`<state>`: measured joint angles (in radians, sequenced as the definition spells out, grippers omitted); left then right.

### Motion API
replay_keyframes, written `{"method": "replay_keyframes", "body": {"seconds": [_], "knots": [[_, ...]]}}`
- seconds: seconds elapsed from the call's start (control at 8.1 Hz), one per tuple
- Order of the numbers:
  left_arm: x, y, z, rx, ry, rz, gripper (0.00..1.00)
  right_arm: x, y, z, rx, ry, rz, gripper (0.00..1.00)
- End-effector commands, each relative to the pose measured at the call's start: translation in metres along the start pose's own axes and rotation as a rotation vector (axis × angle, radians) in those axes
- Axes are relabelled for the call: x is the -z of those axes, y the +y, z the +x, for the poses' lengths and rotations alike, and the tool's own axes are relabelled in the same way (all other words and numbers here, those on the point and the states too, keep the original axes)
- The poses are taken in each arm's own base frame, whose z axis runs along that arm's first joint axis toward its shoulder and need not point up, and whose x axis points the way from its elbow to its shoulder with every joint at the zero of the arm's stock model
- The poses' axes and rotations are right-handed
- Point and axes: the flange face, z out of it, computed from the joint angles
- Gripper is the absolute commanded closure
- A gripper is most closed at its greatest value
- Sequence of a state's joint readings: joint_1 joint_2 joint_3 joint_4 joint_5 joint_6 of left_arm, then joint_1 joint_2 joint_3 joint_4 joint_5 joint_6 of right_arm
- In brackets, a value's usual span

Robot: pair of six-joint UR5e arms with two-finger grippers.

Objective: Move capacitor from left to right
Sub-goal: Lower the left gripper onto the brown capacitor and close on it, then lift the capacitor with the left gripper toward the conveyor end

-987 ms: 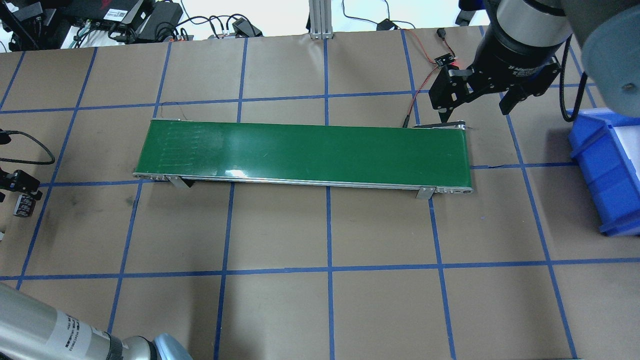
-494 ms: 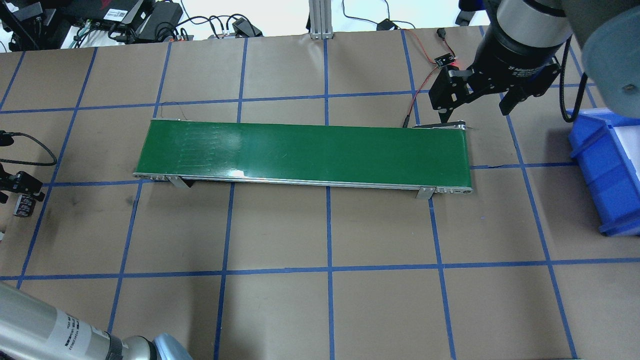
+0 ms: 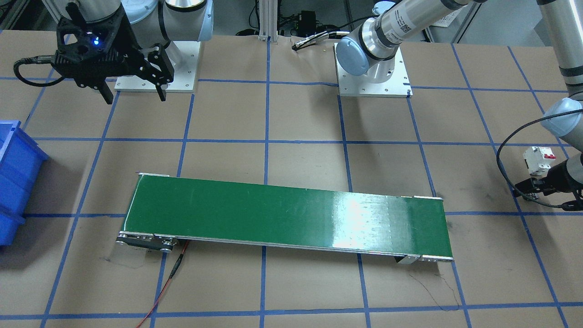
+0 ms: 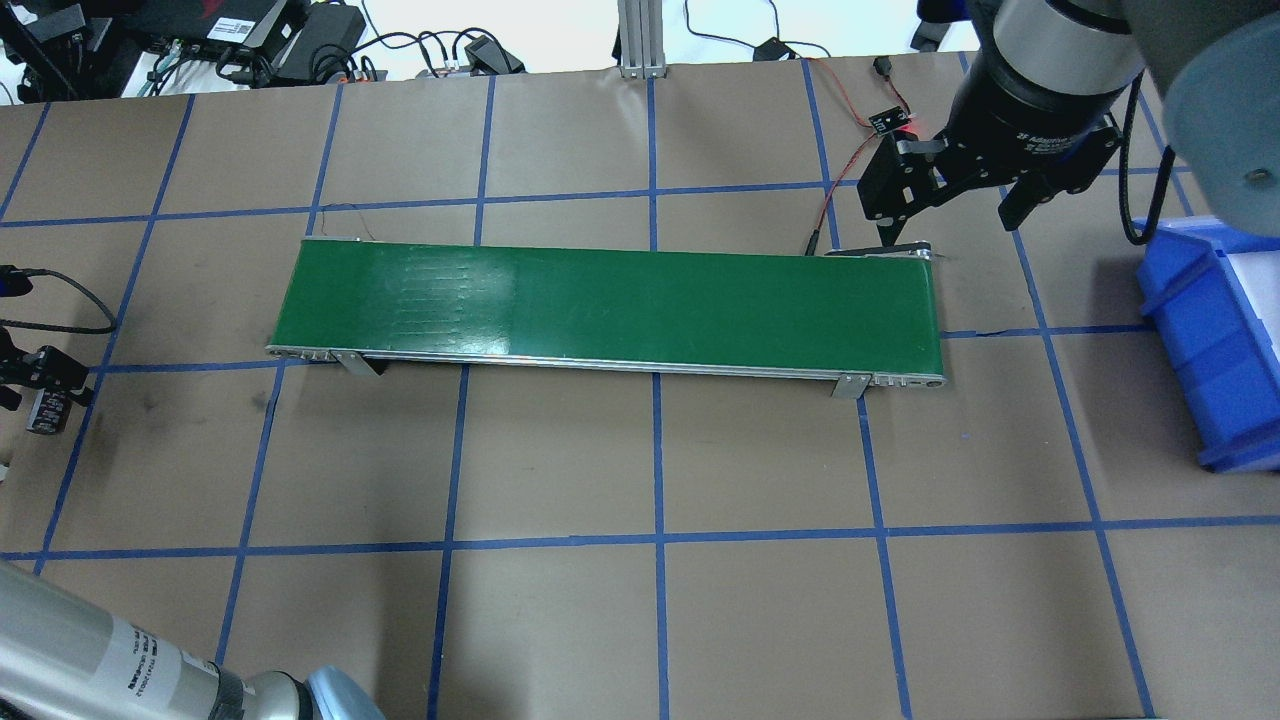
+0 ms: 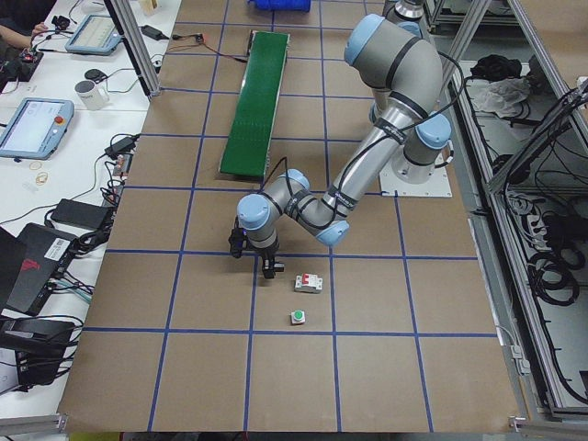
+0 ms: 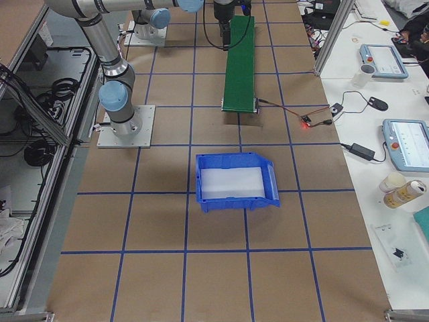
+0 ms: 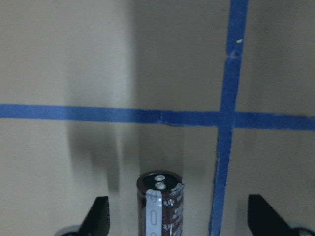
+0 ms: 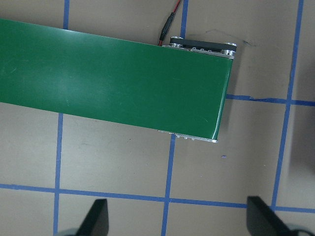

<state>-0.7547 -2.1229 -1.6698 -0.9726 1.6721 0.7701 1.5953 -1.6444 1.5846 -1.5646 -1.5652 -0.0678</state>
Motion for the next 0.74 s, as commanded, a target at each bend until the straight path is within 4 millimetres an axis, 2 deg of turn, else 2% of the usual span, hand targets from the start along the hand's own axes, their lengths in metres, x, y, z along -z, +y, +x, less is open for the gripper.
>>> {"method": "replay_keyframes", "body": {"seconds": [0.0,0.25,0.49,0.62], "knots": [[-0.0075,0.0055,-0.0099,0.016,0.008,-0.009,0.00,0.0000,-0.0001,0.0008,0.000,0.001,0.000,0.00],[-0.0083,0.0063,-0.0101,-0.003,0.012,-0.009,0.14,0.0000,0.0000,0.0001,0.001,0.001,0.000,0.00],[-0.0089,0.0052,-0.0080,-0.006,0.022,-0.001,0.21,0.0000,-0.0001,0.0008,0.001,0.001,0.000,0.00],[-0.0067,0.0045,-0.0086,-0.012,0.021,0.004,0.47,0.0007,0.0005,0.0001,0.003,0.001,0.001,0.00]]}}
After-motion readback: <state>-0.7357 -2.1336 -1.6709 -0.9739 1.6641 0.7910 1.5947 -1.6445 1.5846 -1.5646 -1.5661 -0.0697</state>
